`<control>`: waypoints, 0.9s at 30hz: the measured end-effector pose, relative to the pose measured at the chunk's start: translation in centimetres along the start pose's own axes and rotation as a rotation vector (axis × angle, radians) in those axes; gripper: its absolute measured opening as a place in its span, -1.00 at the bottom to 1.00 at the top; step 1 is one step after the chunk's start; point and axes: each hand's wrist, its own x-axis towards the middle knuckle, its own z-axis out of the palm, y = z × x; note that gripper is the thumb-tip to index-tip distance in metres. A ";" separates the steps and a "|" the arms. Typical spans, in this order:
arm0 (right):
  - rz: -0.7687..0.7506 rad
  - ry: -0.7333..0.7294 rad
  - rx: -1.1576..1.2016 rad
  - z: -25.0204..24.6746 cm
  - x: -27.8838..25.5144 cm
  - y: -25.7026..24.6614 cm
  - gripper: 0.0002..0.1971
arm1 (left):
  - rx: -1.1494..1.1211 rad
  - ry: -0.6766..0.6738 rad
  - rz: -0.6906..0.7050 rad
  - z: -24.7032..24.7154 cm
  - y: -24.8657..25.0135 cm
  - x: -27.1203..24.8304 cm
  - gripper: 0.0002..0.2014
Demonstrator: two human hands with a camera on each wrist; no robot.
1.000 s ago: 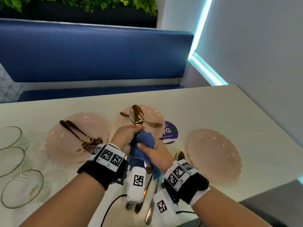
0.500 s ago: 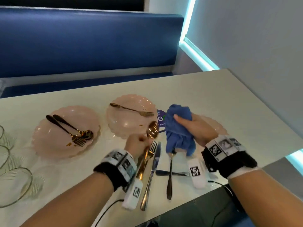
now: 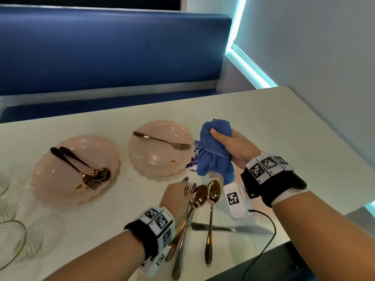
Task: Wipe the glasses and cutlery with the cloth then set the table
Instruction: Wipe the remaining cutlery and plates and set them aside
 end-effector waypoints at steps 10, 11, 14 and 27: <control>0.063 -0.006 0.137 0.4 2.6 1.6 -0.56 | 0.671 -0.035 0.063 -10.5 -2.4 15.3 -0.62; 0.067 -0.005 0.136 0.4 2.8 1.7 -0.55 | 0.723 -0.076 0.041 -10.8 -2.8 15.9 -0.63; 0.076 -0.003 0.128 0.3 3.1 1.7 -0.57 | 0.770 -0.092 0.020 -11.0 -2.9 15.9 -0.69; 0.173 -0.034 0.317 0.4 3.5 2.7 -0.56 | 0.315 -0.368 -0.138 -13.3 -3.6 12.4 -0.81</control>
